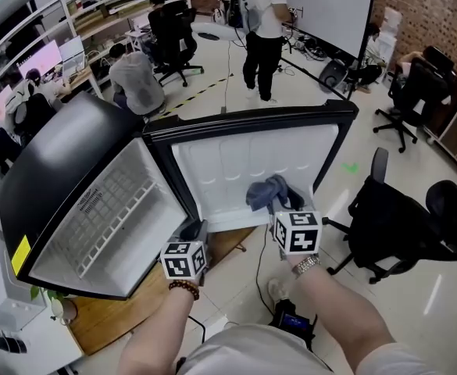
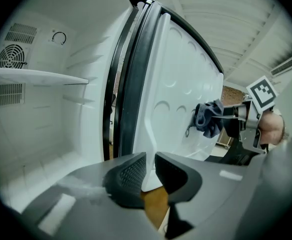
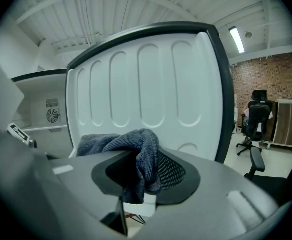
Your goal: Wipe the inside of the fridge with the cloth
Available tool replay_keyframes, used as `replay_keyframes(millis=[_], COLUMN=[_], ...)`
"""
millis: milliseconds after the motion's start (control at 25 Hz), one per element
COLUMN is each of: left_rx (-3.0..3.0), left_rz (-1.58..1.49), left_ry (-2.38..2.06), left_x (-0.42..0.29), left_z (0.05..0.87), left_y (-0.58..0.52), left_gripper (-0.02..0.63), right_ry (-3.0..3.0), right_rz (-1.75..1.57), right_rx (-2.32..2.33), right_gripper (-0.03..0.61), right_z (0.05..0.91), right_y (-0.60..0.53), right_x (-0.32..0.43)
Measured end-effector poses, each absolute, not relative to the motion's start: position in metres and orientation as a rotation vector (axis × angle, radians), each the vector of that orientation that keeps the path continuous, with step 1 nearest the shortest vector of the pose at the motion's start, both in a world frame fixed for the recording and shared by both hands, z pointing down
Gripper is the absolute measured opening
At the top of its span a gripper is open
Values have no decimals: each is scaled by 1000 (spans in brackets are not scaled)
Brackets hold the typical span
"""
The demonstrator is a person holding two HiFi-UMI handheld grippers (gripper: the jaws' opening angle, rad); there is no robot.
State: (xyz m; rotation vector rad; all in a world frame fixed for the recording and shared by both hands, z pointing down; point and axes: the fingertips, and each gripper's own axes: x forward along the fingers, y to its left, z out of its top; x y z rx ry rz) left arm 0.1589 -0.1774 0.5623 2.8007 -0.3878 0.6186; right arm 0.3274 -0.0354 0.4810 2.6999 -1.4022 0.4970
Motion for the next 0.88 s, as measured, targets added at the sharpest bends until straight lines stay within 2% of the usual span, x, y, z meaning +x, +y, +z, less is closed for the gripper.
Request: replay_keyframes(millis=[880], left_rx=[2780], left_rz=[611], left_ry=[-449], left_x=[158], left_z=[562], left_y=[-177], left_gripper=[60], right_ry=[-1232], right_rz=[505], right_rx=[2801], right_gripper=[120], right_z=[478], right_y=[32], right_x=[383])
